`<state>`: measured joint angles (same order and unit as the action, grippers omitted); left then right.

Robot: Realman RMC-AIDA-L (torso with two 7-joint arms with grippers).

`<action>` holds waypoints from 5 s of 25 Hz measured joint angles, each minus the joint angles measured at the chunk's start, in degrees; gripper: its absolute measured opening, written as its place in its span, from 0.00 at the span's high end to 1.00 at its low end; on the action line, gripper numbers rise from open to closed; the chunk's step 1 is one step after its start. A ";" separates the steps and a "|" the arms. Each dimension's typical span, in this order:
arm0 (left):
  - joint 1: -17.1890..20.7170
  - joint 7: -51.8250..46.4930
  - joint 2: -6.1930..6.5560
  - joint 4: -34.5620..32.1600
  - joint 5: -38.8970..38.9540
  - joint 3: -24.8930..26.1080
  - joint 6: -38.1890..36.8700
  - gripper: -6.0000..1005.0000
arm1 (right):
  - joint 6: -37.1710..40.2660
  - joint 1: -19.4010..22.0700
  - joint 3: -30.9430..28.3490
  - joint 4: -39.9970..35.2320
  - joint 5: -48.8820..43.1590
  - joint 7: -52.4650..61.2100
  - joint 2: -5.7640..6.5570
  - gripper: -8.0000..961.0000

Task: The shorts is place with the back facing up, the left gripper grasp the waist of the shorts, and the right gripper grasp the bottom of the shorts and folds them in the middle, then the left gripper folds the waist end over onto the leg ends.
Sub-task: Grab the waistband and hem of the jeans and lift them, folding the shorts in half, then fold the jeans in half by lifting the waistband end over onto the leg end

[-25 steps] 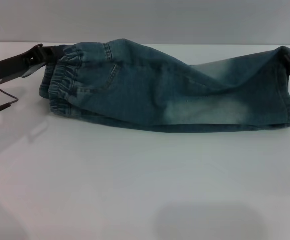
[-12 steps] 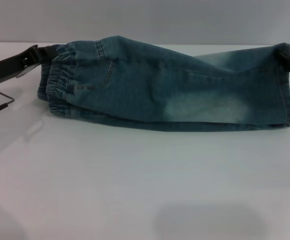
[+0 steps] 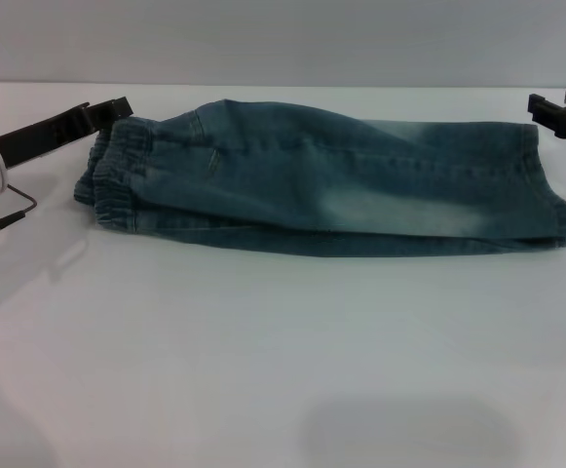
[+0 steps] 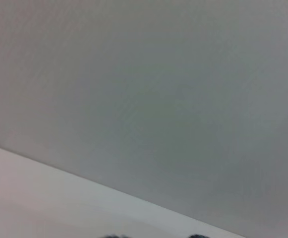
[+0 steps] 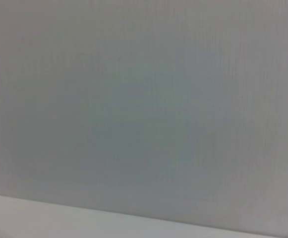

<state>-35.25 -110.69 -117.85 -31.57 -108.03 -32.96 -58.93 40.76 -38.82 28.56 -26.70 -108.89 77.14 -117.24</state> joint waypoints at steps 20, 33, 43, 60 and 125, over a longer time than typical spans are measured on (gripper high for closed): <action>2.54 7.49 1.44 -0.36 2.36 0.41 -6.56 0.18 | 14.93 7.51 0.56 -0.74 19.53 -12.14 -1.30 0.45; 6.34 33.34 0.01 5.90 9.44 0.62 0.85 0.18 | 26.97 12.70 0.10 5.81 41.67 -28.03 -1.72 0.45; 7.10 34.89 0.07 7.24 9.99 -0.14 2.85 0.18 | 28.97 14.08 0.53 7.57 43.65 -28.24 -1.52 0.45; 6.60 35.69 0.08 11.21 9.81 -1.01 4.39 0.18 | 28.75 14.02 0.26 7.63 43.95 -28.33 -1.40 0.45; 6.56 30.36 1.90 9.25 9.84 -6.66 -1.72 0.97 | 27.26 14.56 -1.04 9.59 44.12 -28.01 -1.37 0.45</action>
<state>-28.69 -80.33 -115.96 -22.31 -98.19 -39.61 -60.65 68.03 -24.26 27.52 -17.11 -64.77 49.13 -118.60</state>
